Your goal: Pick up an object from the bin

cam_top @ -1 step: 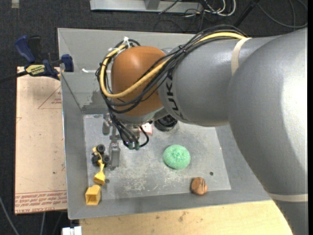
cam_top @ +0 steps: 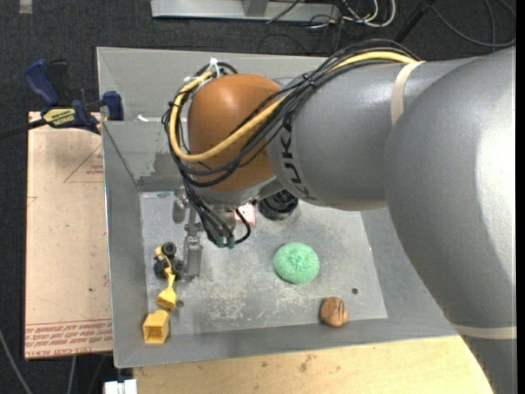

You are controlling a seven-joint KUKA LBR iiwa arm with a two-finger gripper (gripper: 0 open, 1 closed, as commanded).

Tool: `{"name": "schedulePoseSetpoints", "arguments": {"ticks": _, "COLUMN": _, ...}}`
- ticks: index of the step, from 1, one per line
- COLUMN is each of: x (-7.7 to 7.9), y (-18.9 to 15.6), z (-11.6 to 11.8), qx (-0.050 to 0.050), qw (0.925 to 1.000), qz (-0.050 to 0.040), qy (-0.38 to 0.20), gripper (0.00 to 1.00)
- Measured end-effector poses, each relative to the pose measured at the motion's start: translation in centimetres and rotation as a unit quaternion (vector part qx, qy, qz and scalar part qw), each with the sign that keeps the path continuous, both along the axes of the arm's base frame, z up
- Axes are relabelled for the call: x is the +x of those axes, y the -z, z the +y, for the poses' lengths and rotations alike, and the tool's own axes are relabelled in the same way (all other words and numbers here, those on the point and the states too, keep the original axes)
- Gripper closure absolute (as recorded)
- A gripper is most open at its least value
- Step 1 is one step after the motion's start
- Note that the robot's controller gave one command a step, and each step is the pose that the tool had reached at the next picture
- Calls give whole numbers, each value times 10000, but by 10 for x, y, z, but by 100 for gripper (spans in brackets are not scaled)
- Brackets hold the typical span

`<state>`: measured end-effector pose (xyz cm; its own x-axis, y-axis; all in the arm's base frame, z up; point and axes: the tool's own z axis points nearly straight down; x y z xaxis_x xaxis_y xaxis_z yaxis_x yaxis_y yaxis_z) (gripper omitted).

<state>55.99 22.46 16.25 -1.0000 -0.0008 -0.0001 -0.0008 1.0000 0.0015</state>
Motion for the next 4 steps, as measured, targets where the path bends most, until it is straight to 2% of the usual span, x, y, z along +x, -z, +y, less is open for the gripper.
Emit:
{"name": "schedulePoseSetpoints", "arguments": {"ticks": 1, "x": 11, "y": 41, "z": 4, "qx": 6, "qw": 9992, "qz": -33, "qy": -391, "gripper": 0}}
{"name": "schedulePoseSetpoints", "arguments": {"ticks": 2, "x": 13, "y": 75, "z": 6, "qx": -4, "qw": 9907, "qz": -1, "qy": -1364, "gripper": 0}}
{"name": "schedulePoseSetpoints", "arguments": {"ticks": 3, "x": 10, "y": 91, "z": 7, "qx": -2, "qw": 9865, "qz": -1, "qy": -1636, "gripper": 0}}
{"name": "schedulePoseSetpoints", "arguments": {"ticks": 4, "x": -3, "y": 93, "z": 17, "qx": -4, "qw": 9748, "qz": -1, "qy": -2229, "gripper": 0}}
